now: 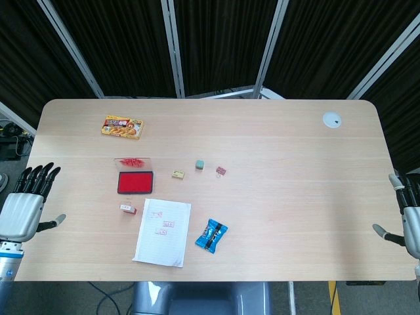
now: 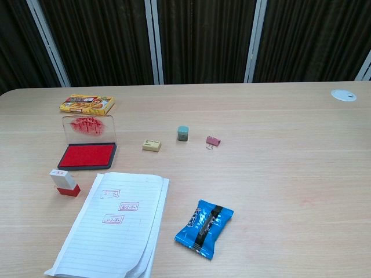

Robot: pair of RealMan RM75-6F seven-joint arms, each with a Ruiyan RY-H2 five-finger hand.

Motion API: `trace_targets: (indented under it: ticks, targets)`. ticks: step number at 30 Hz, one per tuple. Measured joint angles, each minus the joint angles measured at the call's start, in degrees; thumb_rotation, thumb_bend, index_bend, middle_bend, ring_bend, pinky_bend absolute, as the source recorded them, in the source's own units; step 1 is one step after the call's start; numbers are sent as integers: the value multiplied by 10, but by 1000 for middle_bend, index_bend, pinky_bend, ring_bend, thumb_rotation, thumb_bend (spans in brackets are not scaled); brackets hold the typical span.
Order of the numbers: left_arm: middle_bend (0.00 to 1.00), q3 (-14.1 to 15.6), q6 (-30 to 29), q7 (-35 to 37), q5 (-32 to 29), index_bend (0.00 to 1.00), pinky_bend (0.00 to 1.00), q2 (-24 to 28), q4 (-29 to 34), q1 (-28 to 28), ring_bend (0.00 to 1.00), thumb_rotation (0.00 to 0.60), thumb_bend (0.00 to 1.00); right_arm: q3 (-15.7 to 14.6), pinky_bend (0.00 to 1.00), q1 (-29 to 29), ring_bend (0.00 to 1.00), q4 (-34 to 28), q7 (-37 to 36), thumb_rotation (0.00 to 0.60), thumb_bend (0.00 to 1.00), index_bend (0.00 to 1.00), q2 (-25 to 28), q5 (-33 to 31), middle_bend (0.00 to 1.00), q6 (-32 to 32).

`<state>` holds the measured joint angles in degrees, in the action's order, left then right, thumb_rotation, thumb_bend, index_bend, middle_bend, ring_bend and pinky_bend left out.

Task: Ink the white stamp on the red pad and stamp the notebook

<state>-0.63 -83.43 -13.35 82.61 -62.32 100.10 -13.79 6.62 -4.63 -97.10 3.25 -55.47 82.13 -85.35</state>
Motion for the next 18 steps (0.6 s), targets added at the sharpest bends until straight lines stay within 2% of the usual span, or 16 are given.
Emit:
trace_targets:
  ticks: [3,4,5,7,9,10,13,18]
  targets:
    - [0,-1,3,-2,-1,0,13,1,0,1,0,600,0,0,0,1,0,0,-1,600,0,0,0,1,0,-1]
    - [0,-1,4,-3,-1,0,34,2,0,1,9,600,0,-1,0,1,0,0,-1,600,0,0,0,1,0,-2]
    - [0,-1,6,-5,-1,0,101,4,0,1,56,600,0,-1,0,2,0,0,-1,600,0,0,0,1,0,-2]
    - [0,0,11,-6,0,0,303,6,1,0,228,600,0,-2,0,2,0,1,0,600,0,0,0,1,0,-2]
    - [0,0,17,-5,2,0,569,7,-1,-2,489,600,0,-3,0,3,0,2,0,600,0,0,0,1,0,-2]
    - [0,0,18,-5,4,0,661,6,-3,-3,585,600,0,-3,0,4,0,2,-1,600,0,0,0,1,0,-2]
    - [0,-2,27,-4,9,0,781,-7,-15,-11,711,600,0,-2,0,5,0,1,-3,600,0,0,2,0,0,-5]
    - [1,-8,69,-20,6,61,836,-55,-43,-35,789,600,0,-1,0,3,0,0,0,600,0,0,1,-3,0,0]
